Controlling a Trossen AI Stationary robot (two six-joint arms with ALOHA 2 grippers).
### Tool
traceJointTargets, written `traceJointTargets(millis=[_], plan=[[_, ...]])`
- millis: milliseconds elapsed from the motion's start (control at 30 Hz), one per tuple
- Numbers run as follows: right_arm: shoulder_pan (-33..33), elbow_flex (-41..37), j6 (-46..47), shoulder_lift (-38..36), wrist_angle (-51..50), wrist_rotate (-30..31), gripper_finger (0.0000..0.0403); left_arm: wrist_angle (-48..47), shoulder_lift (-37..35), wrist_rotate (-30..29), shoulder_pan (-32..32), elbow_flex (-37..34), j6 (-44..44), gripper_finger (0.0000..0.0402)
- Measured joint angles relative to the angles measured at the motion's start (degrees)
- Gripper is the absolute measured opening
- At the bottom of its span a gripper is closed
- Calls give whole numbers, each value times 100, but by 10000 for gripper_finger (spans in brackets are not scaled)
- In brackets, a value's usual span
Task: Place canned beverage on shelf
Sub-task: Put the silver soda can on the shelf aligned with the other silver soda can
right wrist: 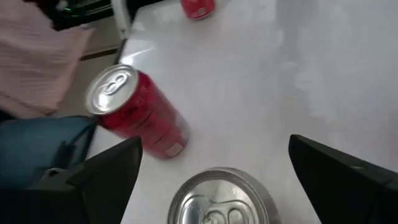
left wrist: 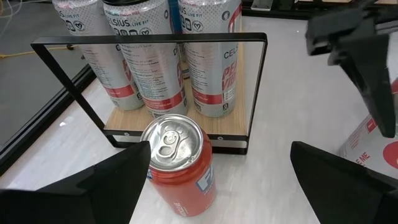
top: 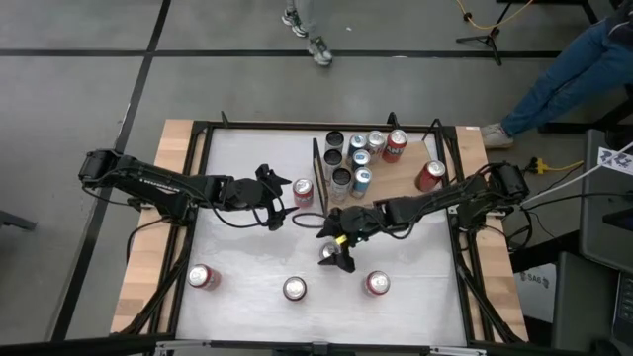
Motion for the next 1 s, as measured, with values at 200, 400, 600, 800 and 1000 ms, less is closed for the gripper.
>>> traceJointTargets(millis=[200,400,600,800,1000], plan=[[432,0,-2,0,6,1227,392,-2,0,0,1,1,0,380],[822,0,133,0,6,2028,392,-2,0,0,0,1,1,380],[1111,0,137,-7,-1,2897,392,-2,0,0,1,1,17,380],[1320,0,141,-9,-18,3449,392,-2,0,0,-1,1,17,380],[1498,1,240,-9,-20,4002,392,-2,0,0,-1,1,17,380]])
